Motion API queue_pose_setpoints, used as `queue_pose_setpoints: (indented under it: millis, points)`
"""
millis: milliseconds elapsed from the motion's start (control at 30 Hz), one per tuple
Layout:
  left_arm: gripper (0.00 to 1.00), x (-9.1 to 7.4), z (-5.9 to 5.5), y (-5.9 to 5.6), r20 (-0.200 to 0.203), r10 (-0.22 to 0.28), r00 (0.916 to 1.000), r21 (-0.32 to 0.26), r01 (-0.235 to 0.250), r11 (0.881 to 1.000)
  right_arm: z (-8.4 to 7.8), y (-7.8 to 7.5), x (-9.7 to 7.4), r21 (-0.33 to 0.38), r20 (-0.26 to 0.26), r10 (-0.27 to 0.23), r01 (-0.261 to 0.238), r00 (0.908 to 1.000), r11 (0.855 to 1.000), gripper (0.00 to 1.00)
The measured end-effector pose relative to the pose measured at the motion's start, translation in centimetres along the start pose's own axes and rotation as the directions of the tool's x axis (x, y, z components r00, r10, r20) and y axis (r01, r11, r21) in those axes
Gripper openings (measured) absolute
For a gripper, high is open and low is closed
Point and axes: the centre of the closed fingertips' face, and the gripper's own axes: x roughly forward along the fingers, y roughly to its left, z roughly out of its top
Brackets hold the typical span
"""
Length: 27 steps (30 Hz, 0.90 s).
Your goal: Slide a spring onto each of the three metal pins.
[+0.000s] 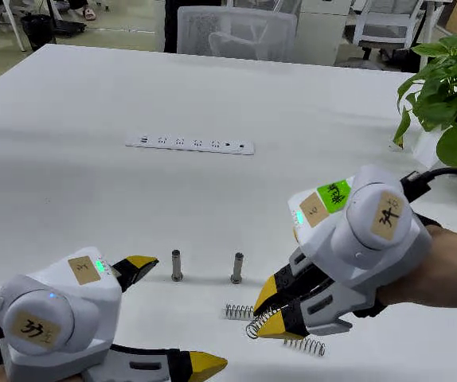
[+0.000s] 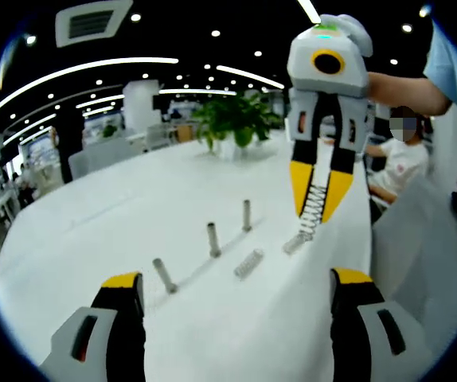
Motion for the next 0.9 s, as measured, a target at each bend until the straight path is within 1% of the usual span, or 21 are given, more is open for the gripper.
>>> queue_pose_setpoints:
  millis: [67,100,133,167,200,267,333,367,400,433,467,567,633,767,900]
  points:
    - [1.0,-0.3,-0.2,0.4,0.002,0.018,0.9998,0.001,-0.018,1.0,0.4,-0.4,0.1,-0.023,-0.009,0.008,-0.008,0.9999,1.0,0.12]
    - [1.0,-0.4,-0.6,0.9,-0.014,0.039,0.9991,-0.005,-0.039,0.999,0.7,-0.7,0.2,-0.032,-0.012,0.012,-0.013,0.9999,0.999,0.12]
    - [1.0,-0.5,-0.8,1.1,-0.021,0.046,0.9987,-0.008,-0.046,0.999,0.8,-0.9,0.3,-0.039,-0.016,0.014,-0.015,0.9998,0.999,0.12]
    - [1.0,-0.5,-0.9,1.1,-0.02,0.037,0.9991,-0.013,-0.037,0.999,0.9,-1.2,0.4,-0.046,-0.021,0.015,-0.016,0.9997,0.999,0.12]
    - [1.0,-0.6,-1.1,1.4,-0.021,0.044,0.9988,-0.026,-0.044,0.999,1.1,-1.6,0.5,-0.053,-0.026,0.014,-0.016,0.9995,0.998,0.12]
    - [1.0,-0.8,-1.0,1.7,-0.011,0.055,0.9984,-0.023,-0.056,0.998,1.6,-2.2,0.7,-0.065,-0.03,0.018,-0.02,0.9994,0.998,0.12]
    - [1.0,-0.8,-1.1,2.0,-0.012,0.061,0.998,-0.036,-0.062,0.997,1.9,-2.6,1.0,-0.081,-0.041,0.023,-0.027,0.9989,0.996,0.12]
    - [1.0,-0.8,-1.2,2.0,-0.013,0.063,0.998,-0.038,-0.063,0.997,1.9,-2.8,1.1,-0.095,-0.06,0.023,-0.028,0.9979,0.995,0.12]
    - [1.0,-0.8,-1.3,2.1,-0.018,0.063,0.9979,-0.035,-0.063,0.997,1.6,-3.3,1.2,-0.135,-0.106,0.013,-0.027,0.9943,0.99,0.12]
    - [1.0,-0.8,-1.5,2.1,-0.024,0.066,0.9976,-0.032,-0.066,0.997,1.8,-3.4,1.6,-0.149,-0.118,0.02,-0.037,0.9928,0.988,0.12]
    - [1.0,-0.8,-1.7,2.1,-0.026,0.065,0.9975,-0.028,-0.066,0.997,2.0,-3.5,1.8,-0.14,-0.116,0.024,-0.041,0.993,0.989,0.12]
    - [1.0,-1.0,-2.2,2.3,-0.039,0.066,0.9971,-0.023,-0.067,0.998,2.6,-4.2,2.3,-0.159,-0.124,0.032,-0.051,0.9918,0.986,0.12]
    - [1.0,-1.1,-2.4,2.4,-0.048,0.068,0.9965,-0.01,-0.069,0.998,2.9,-4.9,2.6,-0.188,-0.147,0.025,-0.053,0.9888,0.981,0.12]
    - [1.0,-1.3,-2.9,2.8,-0.05,0.064,0.9966,-0.033,-0.066,0.997,3.8,-6.4,3.2,-0.207,-0.159,0.029,-0.062,0.9868,0.976,0.12]
    - [1.0,-1.3,-3.1,2.8,-0.053,0.062,0.9967,-0.039,-0.064,0.997,4.1,-7.5,3.7,-0.232,-0.187,0.032,-0.075,0.9819,0.97,0.12]
